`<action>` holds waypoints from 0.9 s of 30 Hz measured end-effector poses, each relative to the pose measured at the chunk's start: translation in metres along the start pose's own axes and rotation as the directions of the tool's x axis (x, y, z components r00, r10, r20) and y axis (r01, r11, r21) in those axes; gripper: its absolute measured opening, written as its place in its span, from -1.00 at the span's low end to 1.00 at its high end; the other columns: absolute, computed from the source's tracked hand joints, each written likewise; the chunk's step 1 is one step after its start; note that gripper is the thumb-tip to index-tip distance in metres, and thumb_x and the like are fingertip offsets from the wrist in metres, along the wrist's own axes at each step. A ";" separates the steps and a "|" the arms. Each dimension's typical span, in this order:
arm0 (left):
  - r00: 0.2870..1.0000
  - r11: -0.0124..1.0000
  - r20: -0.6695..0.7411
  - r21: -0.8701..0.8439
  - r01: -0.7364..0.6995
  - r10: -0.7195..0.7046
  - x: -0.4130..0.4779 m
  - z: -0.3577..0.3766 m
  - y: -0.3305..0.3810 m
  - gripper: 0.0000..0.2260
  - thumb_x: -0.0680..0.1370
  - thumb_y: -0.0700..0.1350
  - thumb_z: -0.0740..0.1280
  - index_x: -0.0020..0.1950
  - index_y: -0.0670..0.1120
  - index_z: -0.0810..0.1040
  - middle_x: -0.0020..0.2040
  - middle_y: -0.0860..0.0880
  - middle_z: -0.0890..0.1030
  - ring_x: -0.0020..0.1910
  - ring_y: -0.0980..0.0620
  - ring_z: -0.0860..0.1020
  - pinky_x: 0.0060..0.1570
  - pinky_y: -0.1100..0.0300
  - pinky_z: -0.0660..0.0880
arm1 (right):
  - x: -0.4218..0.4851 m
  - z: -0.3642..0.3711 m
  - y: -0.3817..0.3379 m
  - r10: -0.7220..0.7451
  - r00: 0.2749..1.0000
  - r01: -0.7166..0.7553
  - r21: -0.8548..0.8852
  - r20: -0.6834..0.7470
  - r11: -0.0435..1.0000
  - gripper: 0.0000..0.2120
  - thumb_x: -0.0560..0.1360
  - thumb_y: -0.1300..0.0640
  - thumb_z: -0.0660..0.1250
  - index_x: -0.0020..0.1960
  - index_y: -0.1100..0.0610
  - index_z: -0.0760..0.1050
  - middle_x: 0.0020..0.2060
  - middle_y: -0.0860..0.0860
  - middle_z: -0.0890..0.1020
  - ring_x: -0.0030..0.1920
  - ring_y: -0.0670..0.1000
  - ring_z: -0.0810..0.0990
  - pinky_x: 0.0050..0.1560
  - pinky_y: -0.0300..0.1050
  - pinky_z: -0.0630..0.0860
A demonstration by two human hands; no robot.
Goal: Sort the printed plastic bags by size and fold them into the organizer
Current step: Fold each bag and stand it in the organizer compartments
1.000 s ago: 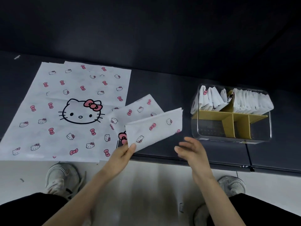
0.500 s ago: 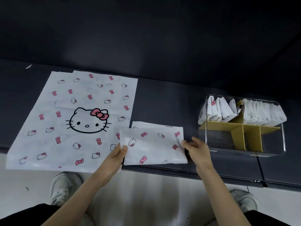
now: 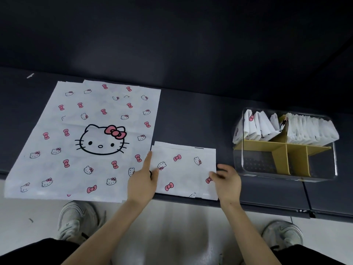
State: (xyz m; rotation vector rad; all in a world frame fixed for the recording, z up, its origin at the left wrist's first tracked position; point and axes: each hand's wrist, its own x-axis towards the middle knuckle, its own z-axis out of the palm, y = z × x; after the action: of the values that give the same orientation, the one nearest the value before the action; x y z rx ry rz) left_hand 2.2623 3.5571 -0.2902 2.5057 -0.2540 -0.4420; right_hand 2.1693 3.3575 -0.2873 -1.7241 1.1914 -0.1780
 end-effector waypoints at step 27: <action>0.799 0.683 -0.242 0.682 -0.264 0.550 0.019 0.025 -0.012 -0.64 0.37 -0.35 0.21 0.12 -0.20 0.58 -0.05 -0.23 0.43 -0.10 -0.23 0.44 0.08 -0.17 0.38 | 0.008 0.019 -0.010 -0.336 0.939 0.335 -0.414 0.074 0.846 -0.78 0.59 0.28 0.16 0.22 0.16 0.37 -0.14 0.09 0.59 -0.21 0.14 0.61 -0.13 -0.02 0.54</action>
State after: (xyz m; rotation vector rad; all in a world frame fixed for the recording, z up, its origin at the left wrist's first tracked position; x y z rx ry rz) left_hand 2.2714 3.5491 -0.3220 2.9496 -0.9052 0.4860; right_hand 2.1906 3.3637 -0.2917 -2.3148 0.9621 -0.1360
